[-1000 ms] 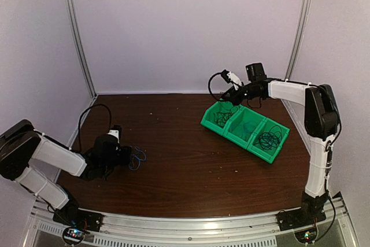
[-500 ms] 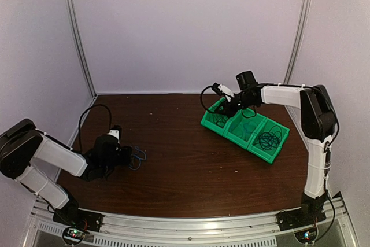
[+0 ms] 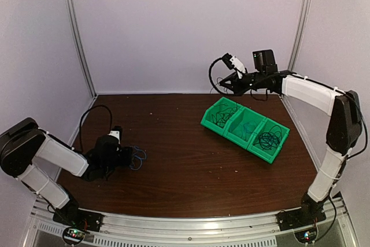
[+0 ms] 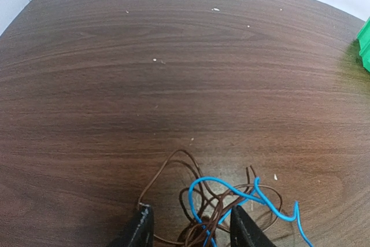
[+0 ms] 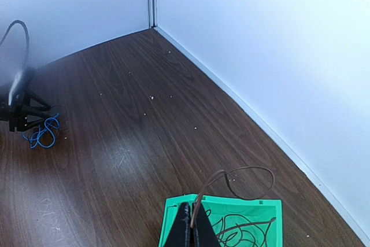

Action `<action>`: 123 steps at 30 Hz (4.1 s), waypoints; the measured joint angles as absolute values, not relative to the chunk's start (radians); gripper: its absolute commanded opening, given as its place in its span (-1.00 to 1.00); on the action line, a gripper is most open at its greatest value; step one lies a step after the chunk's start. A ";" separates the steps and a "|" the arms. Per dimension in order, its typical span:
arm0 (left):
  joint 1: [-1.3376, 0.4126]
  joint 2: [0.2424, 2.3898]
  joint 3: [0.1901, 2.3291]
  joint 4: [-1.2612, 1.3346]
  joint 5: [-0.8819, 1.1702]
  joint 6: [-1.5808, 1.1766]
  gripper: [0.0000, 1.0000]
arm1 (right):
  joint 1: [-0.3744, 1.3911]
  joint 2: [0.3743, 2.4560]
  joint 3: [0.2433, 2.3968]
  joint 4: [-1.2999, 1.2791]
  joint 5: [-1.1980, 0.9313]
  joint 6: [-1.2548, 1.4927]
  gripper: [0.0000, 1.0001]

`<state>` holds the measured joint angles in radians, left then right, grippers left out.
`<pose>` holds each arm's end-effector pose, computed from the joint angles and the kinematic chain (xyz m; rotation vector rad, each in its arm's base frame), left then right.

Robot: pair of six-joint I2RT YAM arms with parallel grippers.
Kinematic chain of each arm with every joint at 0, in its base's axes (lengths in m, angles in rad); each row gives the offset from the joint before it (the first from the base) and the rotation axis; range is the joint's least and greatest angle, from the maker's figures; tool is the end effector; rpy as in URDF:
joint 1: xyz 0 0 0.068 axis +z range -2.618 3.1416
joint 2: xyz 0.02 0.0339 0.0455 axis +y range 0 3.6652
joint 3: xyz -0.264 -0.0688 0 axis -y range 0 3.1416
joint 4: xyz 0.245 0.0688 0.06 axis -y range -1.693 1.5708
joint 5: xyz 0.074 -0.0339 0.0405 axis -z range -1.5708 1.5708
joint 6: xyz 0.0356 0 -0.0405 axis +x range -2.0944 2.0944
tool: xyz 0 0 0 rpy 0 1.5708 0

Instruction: Untangle the cables

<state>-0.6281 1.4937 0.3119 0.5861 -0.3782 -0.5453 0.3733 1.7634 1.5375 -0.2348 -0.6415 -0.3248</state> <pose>0.1993 -0.1285 0.1127 -0.1273 2.1287 -0.2847 0.3783 0.1710 0.3306 -1.0477 1.7003 0.6791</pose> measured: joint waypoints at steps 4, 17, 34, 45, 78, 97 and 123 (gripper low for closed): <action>-0.628 1.493 0.312 0.589 -0.377 -0.546 -0.08 | 0.370 1.805 1.513 -0.236 -0.641 -0.313 -1.00; -0.628 1.470 0.299 0.582 -0.379 -0.545 -0.08 | 0.306 2.029 1.627 -0.334 -0.551 -0.303 -1.00; -0.628 1.377 0.307 0.521 -0.387 -0.517 0.04 | 0.336 2.151 1.714 -0.474 -0.374 -0.315 -1.00; -0.628 1.360 0.324 0.515 -0.401 -0.507 0.04 | 0.413 1.894 1.602 -0.537 -0.393 -0.342 -1.00; -0.628 1.364 0.303 0.506 -0.393 -0.538 0.29 | 0.404 2.245 1.908 -0.747 -0.246 -0.388 -0.21; -0.542 1.360 0.395 0.469 -0.236 -0.652 0.36 | 0.661 1.855 1.587 -0.565 -0.318 -0.446 -0.05; -0.455 1.163 0.301 0.351 -0.147 -0.822 0.26 | 0.944 2.579 2.152 -0.354 -0.566 -0.308 -0.22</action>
<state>-0.4549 1.1629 0.3008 0.3511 -0.1474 -0.8223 0.9443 2.5786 2.1525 -0.3542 -0.5663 -0.3077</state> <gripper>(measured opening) 0.629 0.455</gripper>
